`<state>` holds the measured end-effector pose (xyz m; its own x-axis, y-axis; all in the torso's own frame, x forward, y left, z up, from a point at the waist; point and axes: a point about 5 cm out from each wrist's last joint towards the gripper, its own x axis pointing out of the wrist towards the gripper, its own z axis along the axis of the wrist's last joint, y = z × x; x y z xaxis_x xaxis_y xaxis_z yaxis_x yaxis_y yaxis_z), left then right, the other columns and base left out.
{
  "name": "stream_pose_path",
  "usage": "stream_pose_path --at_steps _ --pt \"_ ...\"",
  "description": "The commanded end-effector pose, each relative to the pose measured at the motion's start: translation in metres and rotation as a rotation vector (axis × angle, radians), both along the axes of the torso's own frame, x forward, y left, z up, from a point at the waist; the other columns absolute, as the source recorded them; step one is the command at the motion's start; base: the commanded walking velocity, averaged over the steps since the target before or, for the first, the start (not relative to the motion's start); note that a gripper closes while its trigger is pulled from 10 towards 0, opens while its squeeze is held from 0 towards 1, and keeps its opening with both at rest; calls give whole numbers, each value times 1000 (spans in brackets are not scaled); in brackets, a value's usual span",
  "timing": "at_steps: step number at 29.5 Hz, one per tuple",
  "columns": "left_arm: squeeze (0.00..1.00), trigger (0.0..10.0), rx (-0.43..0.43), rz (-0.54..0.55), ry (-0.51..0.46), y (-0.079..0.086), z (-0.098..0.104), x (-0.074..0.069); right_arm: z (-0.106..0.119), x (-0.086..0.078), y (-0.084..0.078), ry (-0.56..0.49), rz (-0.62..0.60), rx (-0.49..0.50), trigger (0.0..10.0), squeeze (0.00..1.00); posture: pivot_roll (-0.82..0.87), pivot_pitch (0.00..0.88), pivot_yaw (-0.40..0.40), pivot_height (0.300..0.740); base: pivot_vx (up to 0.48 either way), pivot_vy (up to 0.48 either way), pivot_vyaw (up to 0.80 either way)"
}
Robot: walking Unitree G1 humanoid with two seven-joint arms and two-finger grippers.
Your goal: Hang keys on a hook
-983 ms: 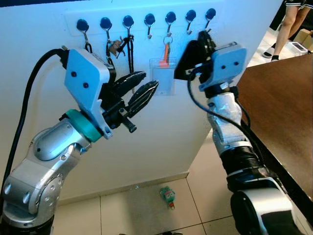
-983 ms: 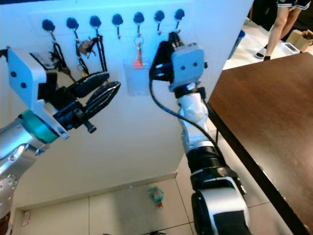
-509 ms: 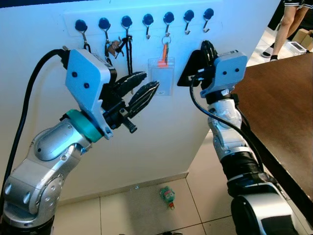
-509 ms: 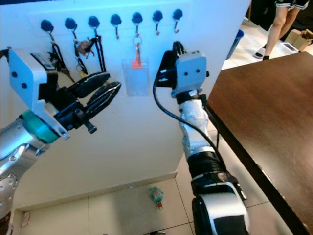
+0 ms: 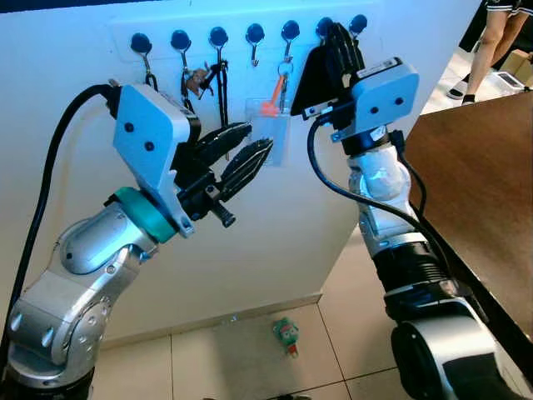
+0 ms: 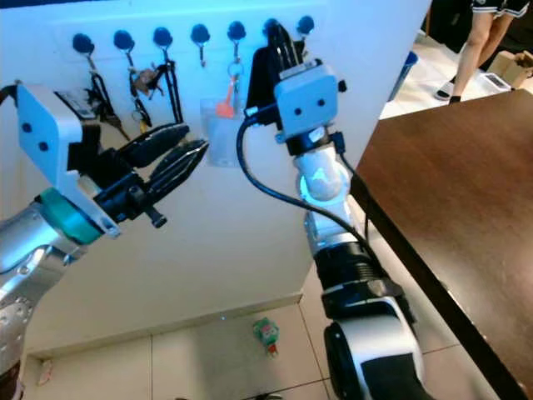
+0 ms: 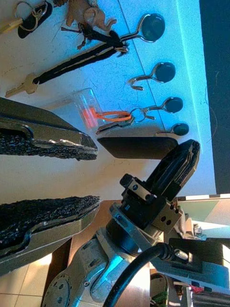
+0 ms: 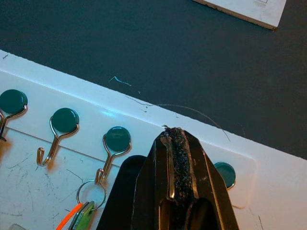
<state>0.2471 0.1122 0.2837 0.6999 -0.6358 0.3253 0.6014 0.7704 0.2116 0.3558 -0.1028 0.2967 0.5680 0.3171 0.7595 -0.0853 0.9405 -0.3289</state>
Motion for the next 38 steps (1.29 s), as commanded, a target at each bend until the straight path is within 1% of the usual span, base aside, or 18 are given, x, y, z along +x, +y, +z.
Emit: stream_pose_path --at_steps 1,6,9,12,16,19,24,30,37,38 --pt "0 10000 2 -6 20 -1 -5 0 1 0 4 -5 5 -23 10000 0 123 0 96 740 0 0 0" --pt "0 10000 2 -4 20 -1 -5 0 -4 6 3 28 -32 -35 10000 0 127 0 94 740 0 0 0" --pt "0 10000 3 -5 21 -1 -5 0 -14 14 0 99 -97 -57 10000 0 122 0 97 740 0 0 0" --pt "0 10000 4 -6 20 -1 -5 0 -16 15 0 114 -98 -60 10000 0 120 0 98 740 0 0 0" --pt "0 10000 4 -8 19 -1 -5 0 -17 14 1 117 -86 -63 10000 0 121 0 99 740 0 0 0" --pt "0 10000 5 -9 17 -1 -5 1 -14 13 6 101 -59 -74 10000 0 122 0 97 740 0 0 0" --pt "0 10000 6 -8 16 -1 -5 1 -13 12 9 94 -52 -85 10000 0 123 0 96 740 0 0 0" --pt "0 10000 4 -5 15 -1 -5 1 -18 18 12 137 -73 -135 10000 0 119 0 93 740 0 0 0" --pt "0 10000 1 -8 16 -2 -6 1 -15 20 12 125 -95 -182 10000 0 120 0 91 740 0 0 0" --pt "0 10000 1 -9 16 -2 -6 1 -13 19 13 108 -99 -200 10000 0 121 0 90 740 0 0 0"
